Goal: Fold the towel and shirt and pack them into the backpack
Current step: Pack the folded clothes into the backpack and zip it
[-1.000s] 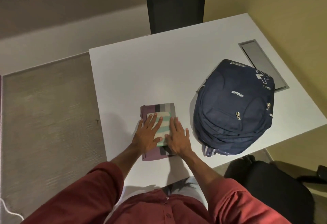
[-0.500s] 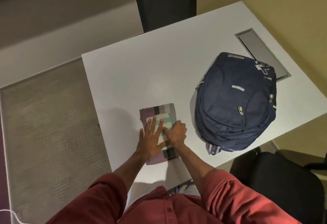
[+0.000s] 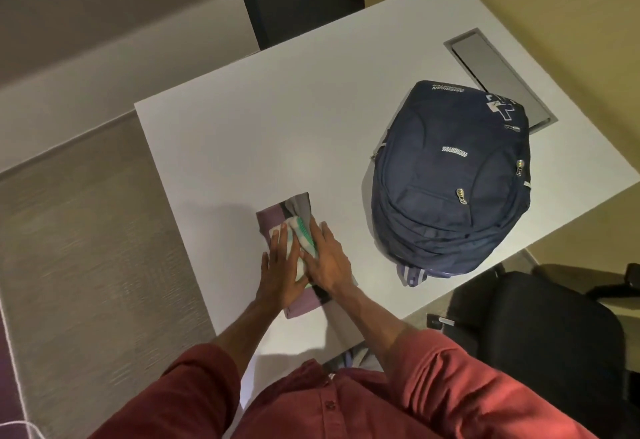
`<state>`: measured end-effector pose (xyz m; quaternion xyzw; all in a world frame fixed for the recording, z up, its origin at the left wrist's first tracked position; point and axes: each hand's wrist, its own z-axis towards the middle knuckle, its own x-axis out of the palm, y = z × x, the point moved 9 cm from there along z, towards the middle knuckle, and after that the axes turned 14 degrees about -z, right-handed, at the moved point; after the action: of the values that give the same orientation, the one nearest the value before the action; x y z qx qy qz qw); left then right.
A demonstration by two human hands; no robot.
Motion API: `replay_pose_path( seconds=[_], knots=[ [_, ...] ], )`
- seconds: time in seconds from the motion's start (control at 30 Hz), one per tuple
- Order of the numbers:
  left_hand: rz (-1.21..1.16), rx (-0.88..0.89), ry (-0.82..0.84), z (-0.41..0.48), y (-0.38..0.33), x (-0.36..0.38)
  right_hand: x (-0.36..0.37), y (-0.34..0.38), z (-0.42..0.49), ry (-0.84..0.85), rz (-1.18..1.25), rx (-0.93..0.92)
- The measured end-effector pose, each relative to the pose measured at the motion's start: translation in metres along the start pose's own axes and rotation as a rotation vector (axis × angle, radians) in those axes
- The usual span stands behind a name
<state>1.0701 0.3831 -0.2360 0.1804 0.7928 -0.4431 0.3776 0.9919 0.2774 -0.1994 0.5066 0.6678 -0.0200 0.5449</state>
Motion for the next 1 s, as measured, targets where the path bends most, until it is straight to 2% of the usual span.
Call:
replay_pose_path(
  seconds=[0.33, 0.5, 0.67, 0.8, 0.87, 0.93, 1.0],
  knots=[
    [0.018, 0.059, -0.066, -0.007, -0.009, -0.005, -0.002, 0.01, -0.011, -0.105, 0.071, -0.152],
    [0.007, 0.13, -0.059, -0.011, -0.019, -0.007, -0.008, 0.004, -0.028, -0.042, 0.152, -0.045],
    [-0.079, 0.152, 0.009, -0.023, -0.033, -0.027, -0.022, 0.003, -0.038, -0.083, 0.193, 0.053],
    [-0.268, 0.131, -0.158, -0.016, -0.052, -0.065, -0.036, -0.003, -0.051, -0.116, 0.121, 0.054],
    [-0.264, 0.19, -0.216, -0.003, -0.076, -0.078, -0.042, -0.012, -0.059, -0.126, 0.105, 0.065],
    [-0.174, 0.298, -0.17, 0.012, -0.111, -0.078, -0.047, -0.025, -0.069, -0.148, 0.098, 0.087],
    [-0.053, 0.362, -0.052, 0.03, -0.148, -0.07, -0.054, -0.037, -0.079, -0.151, 0.08, 0.113]
  ],
)
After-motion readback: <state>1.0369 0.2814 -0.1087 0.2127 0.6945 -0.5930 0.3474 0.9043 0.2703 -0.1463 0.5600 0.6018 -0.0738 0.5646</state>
